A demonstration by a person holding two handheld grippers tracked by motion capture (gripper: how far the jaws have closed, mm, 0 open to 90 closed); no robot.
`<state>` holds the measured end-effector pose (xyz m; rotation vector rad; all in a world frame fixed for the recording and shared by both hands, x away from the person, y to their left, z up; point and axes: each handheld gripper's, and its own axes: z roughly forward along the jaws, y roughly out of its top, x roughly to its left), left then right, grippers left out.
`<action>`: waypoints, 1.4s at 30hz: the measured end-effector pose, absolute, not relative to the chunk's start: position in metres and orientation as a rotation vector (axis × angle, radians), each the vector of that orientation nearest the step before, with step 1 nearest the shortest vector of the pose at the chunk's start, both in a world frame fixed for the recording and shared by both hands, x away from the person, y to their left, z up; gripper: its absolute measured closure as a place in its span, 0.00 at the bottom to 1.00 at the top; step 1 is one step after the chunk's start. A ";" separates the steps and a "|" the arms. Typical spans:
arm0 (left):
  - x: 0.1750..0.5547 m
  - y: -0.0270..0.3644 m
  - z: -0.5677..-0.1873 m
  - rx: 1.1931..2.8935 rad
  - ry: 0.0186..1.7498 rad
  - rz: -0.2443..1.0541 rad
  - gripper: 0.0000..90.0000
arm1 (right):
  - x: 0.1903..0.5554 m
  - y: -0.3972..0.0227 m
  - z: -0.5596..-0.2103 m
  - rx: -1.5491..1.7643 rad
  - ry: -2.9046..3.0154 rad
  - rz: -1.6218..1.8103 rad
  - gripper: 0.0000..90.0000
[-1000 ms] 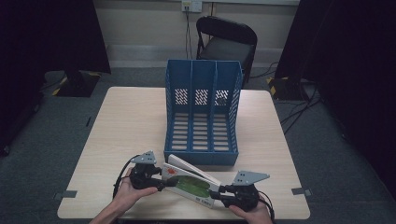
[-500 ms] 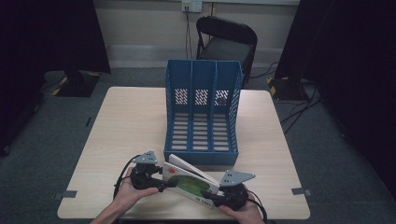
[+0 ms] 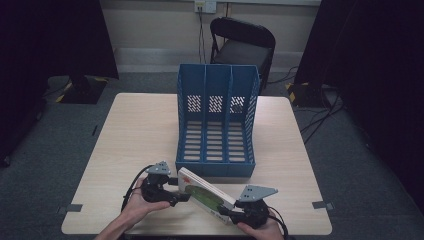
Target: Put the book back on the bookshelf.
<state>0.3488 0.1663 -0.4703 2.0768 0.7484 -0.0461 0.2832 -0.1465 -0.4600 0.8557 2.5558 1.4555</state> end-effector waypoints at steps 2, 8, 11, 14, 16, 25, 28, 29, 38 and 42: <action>0.350 0.164 -0.471 2.080 0.746 -0.038 0.26 | 0.283 -0.144 -0.462 0.862 2.569 1.462 0.76; 0.348 0.161 -0.472 2.106 0.734 -0.005 0.28 | 0.281 -0.129 -0.468 0.864 2.552 1.439 0.72; 0.346 0.159 -0.472 2.108 0.722 -0.015 0.30 | 0.280 -0.124 -0.470 0.887 2.516 1.451 0.71; 0.342 0.153 -0.471 2.120 0.714 -0.008 0.30 | 0.276 -0.118 -0.472 0.872 2.490 1.448 0.67; 0.341 0.151 -0.471 2.134 0.709 0.004 0.28 | 0.272 -0.115 -0.471 0.831 2.478 1.437 0.68; 0.343 0.153 -0.471 2.117 0.731 0.002 0.34 | 0.275 -0.117 -0.473 0.834 2.450 1.394 0.85; 0.343 0.154 -0.471 2.115 0.741 0.000 0.34 | 0.278 -0.119 -0.472 0.844 2.460 1.393 0.85; 0.342 0.154 -0.471 2.121 0.743 -0.003 0.34 | 0.279 -0.119 -0.472 0.852 2.462 1.399 0.85; 0.348 0.168 -0.474 2.162 0.825 0.032 0.27 | 0.284 -0.126 -0.472 0.894 2.475 1.429 0.85; 0.352 0.180 -0.475 2.165 0.868 0.022 0.29 | 0.284 -0.128 -0.471 0.892 2.476 1.434 0.85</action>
